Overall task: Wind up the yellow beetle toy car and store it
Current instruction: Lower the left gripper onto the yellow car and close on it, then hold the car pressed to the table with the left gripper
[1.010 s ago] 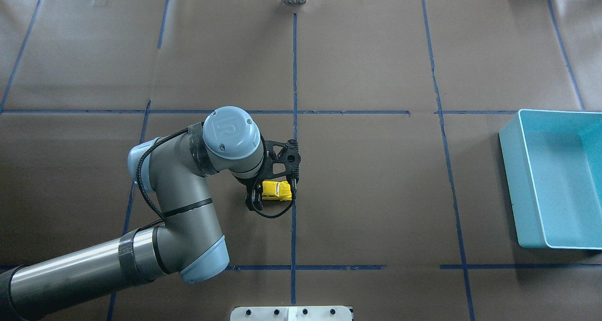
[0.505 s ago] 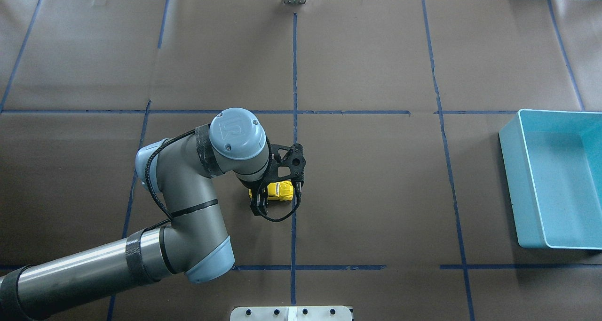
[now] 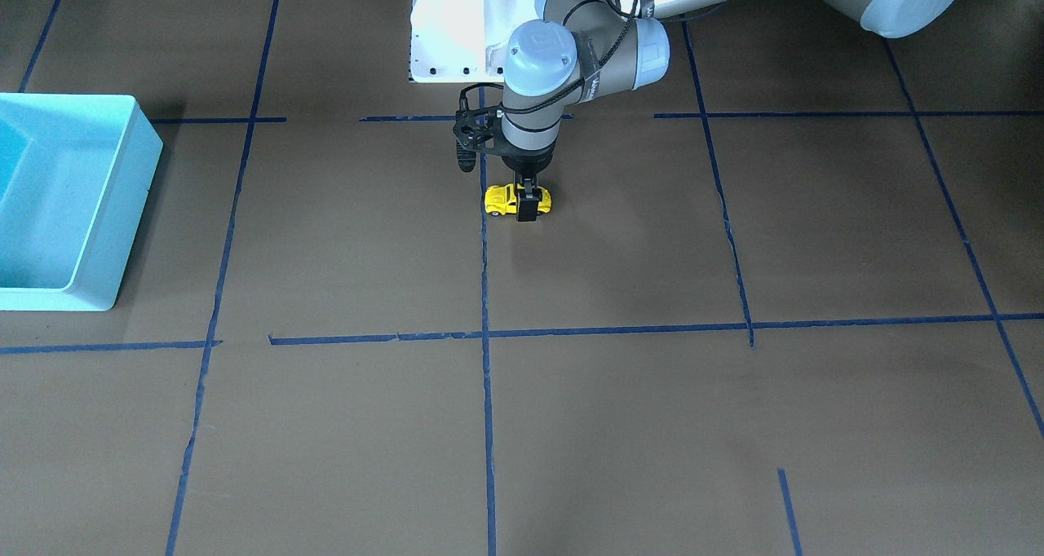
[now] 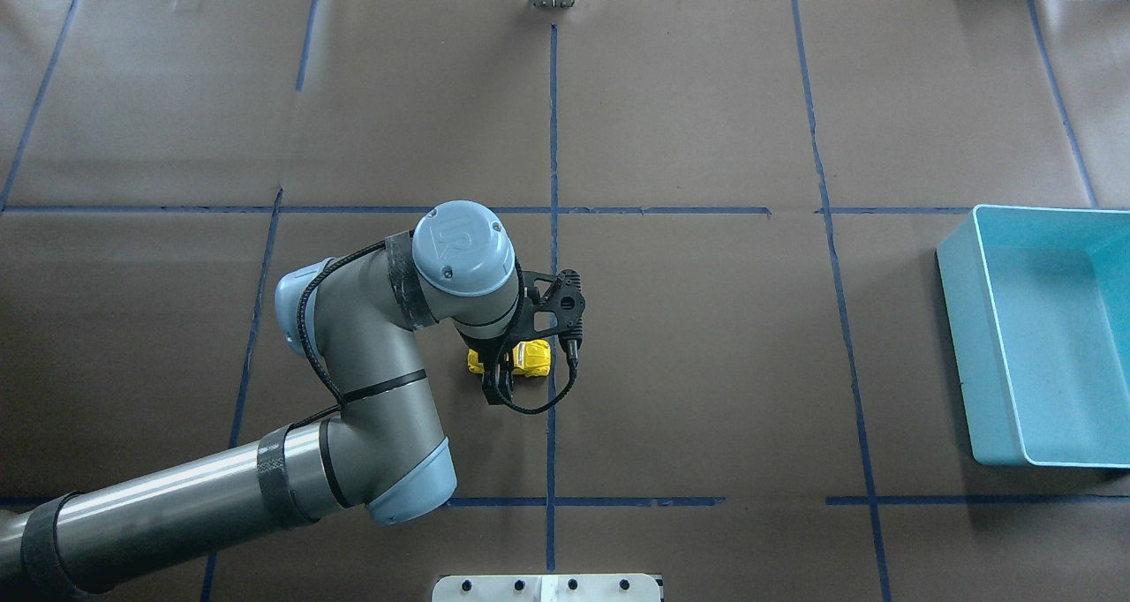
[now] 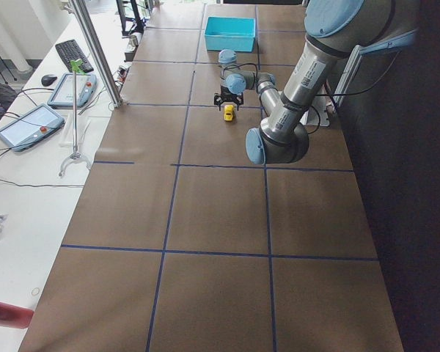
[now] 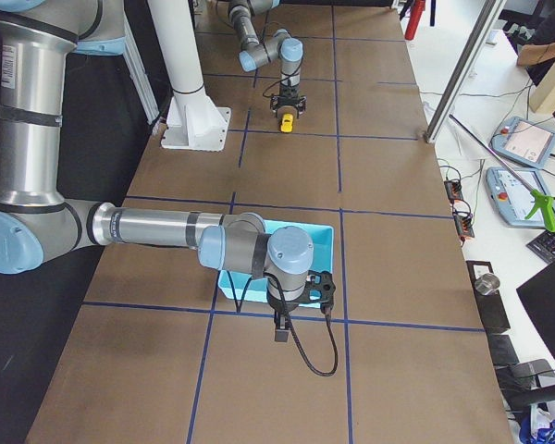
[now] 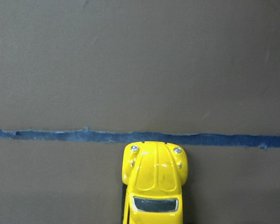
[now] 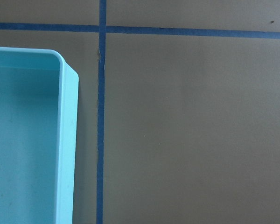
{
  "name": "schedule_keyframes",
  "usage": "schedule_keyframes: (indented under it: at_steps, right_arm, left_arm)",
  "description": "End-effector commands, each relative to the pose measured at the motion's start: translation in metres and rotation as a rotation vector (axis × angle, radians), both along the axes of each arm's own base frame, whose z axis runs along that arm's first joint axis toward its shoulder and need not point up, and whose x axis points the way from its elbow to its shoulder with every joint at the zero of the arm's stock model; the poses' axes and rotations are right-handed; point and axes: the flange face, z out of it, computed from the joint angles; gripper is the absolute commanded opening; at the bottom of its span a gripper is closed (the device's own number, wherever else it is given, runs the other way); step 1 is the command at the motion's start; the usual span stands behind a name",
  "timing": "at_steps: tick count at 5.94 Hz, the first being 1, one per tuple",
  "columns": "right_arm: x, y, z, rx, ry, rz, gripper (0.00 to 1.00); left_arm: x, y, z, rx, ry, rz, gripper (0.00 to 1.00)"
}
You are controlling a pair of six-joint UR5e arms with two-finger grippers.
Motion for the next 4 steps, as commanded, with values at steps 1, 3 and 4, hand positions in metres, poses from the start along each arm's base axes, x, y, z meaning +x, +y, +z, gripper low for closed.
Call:
schedule_keyframes:
  at_steps: [1, 3, 4]
  right_arm:
    - [0.0001, 0.0003, 0.0051, -0.010, 0.001, 0.000, 1.00]
    - [0.0001, 0.0016, 0.0136, 0.001, 0.003, -0.002, 1.00]
    - [0.0002, 0.0004, 0.0136, 0.032, 0.004, -0.002, 1.00]
  left_arm:
    - [0.0159, 0.0054, 0.0032, -0.016, 0.016, -0.006, 1.00]
    - [0.0166, 0.0053, -0.0036, -0.011, 0.035, -0.007, 1.00]
    - [0.0177, 0.0060, -0.0052, -0.010, 0.036, -0.005, 0.99]
